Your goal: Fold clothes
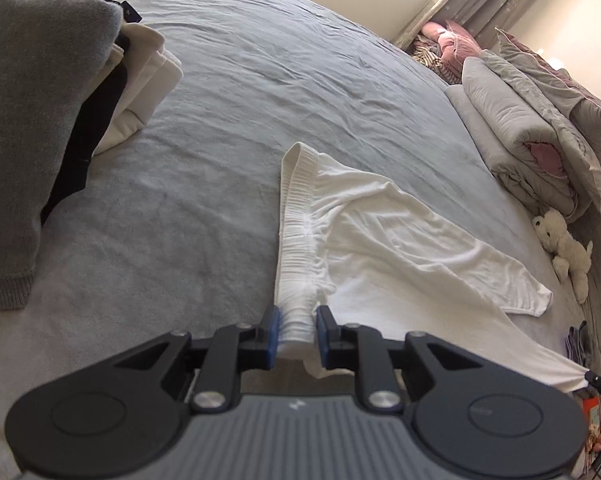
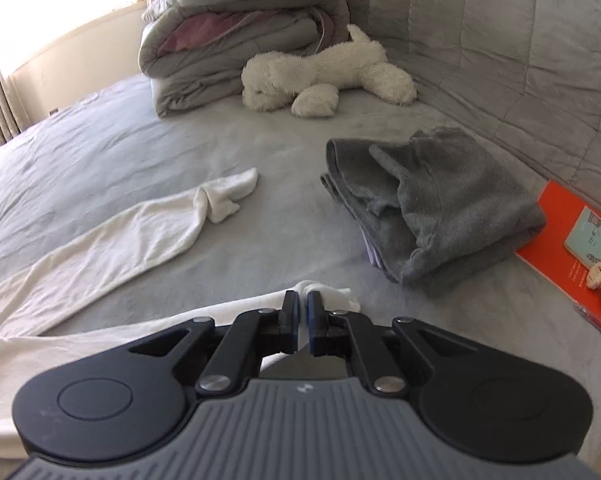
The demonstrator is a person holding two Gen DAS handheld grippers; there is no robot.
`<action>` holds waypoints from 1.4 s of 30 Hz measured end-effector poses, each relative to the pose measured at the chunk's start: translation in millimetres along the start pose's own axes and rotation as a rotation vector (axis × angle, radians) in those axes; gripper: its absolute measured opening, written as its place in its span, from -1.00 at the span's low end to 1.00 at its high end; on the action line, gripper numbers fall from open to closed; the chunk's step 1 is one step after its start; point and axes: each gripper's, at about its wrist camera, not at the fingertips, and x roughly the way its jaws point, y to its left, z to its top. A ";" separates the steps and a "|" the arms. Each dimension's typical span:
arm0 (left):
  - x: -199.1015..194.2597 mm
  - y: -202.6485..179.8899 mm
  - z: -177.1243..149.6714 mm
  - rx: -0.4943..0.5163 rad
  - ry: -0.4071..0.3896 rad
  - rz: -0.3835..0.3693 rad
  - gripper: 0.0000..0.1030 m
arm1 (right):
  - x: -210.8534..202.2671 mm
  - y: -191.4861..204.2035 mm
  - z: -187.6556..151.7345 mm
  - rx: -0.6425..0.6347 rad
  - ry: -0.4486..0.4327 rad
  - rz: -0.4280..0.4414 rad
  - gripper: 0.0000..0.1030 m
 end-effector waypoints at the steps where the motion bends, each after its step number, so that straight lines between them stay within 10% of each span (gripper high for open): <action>1: -0.7 -0.1 -1.7 0.016 0.006 -0.001 -0.60 | -8.8 1.5 2.0 0.003 -0.024 0.012 -0.90; 9: 0.1 2.2 -0.2 0.077 0.026 0.044 -0.43 | 38.8 1.8 -22.0 -0.106 0.161 -0.104 -0.87; 23: 27.0 -0.6 36.6 -0.002 -0.051 0.047 -0.02 | 23.3 1.9 -10.9 -0.016 -0.045 -0.190 -0.71; 32: 73.4 -8.1 79.6 0.010 -0.148 0.064 0.15 | 31.2 14.0 -14.7 -0.049 -0.036 -0.174 -0.66; 36: 96.4 -4.7 87.1 0.009 -0.149 0.058 0.15 | 37.3 25.8 -19.0 -0.093 -0.027 -0.170 -0.19; 42: 114.5 -6.5 81.9 0.040 -0.129 0.055 0.14 | 46.6 38.1 -19.8 -0.106 -0.015 -0.138 -0.19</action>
